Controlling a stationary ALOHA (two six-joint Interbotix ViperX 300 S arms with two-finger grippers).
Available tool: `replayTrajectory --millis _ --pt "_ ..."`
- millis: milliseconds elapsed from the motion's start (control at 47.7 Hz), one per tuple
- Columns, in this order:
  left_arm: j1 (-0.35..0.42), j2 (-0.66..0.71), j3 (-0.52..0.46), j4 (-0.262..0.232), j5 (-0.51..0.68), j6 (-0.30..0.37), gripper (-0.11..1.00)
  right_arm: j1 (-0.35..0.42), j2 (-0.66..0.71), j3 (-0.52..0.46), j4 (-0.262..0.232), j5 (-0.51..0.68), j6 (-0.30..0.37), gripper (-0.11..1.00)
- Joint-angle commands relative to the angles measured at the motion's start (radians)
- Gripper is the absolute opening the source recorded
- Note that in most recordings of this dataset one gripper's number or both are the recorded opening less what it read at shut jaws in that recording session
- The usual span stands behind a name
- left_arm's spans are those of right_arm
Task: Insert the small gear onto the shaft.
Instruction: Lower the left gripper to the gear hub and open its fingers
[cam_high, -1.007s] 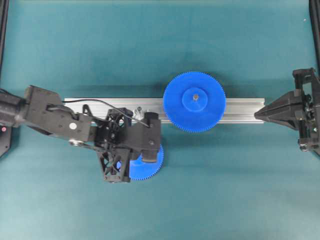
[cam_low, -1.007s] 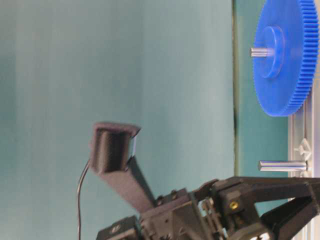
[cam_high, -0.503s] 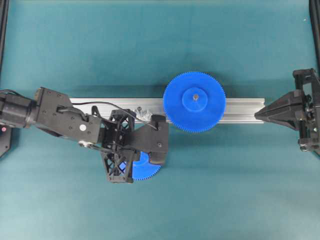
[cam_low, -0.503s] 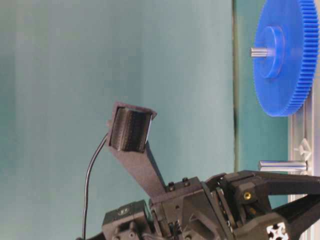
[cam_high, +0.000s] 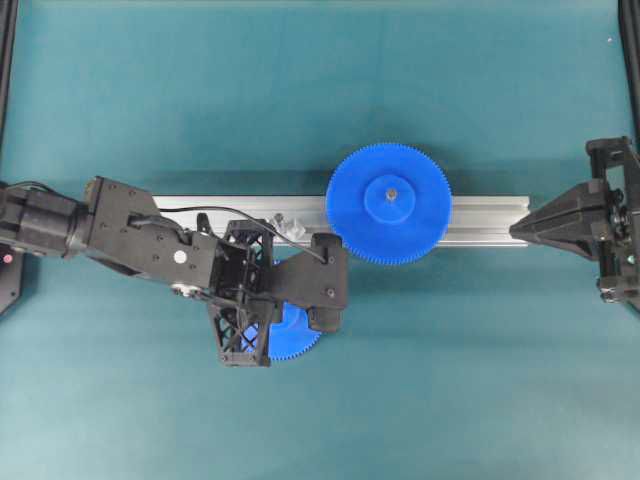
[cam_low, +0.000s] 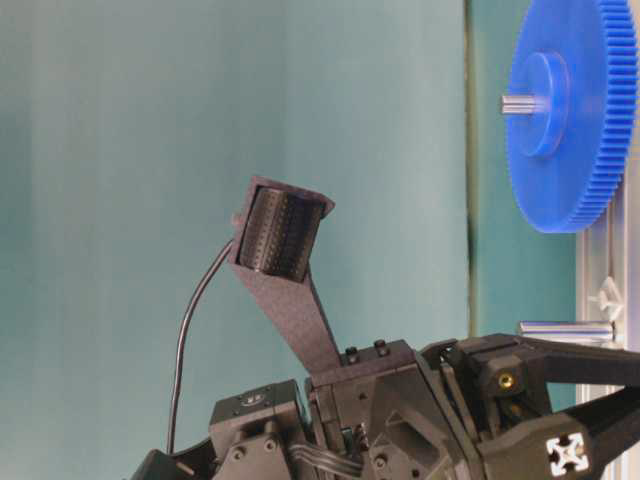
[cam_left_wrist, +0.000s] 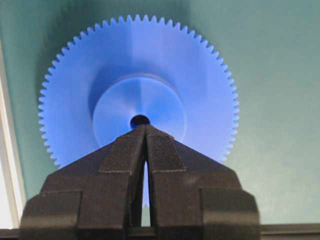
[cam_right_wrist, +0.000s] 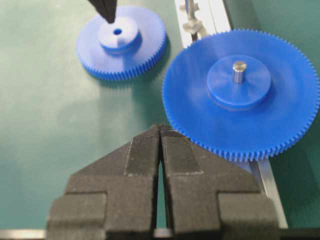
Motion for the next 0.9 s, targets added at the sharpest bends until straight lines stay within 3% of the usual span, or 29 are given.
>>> replayTrajectory --millis 0,419,734,881 --pt "-0.006 -0.015 -0.025 0.002 0.008 0.002 0.00 -0.002 0.003 -0.011 0.000 -0.009 0.008 0.04" --pt "-0.006 -0.014 -0.034 0.006 0.034 0.005 0.00 -0.002 0.000 -0.012 0.000 -0.009 0.008 0.04" --pt "-0.005 -0.012 -0.057 0.008 0.055 0.043 0.00 -0.002 0.000 -0.011 0.000 -0.009 0.008 0.04" --pt "-0.006 -0.012 -0.055 0.006 0.055 0.041 0.11 -0.002 0.000 -0.009 0.002 -0.009 0.009 0.04"
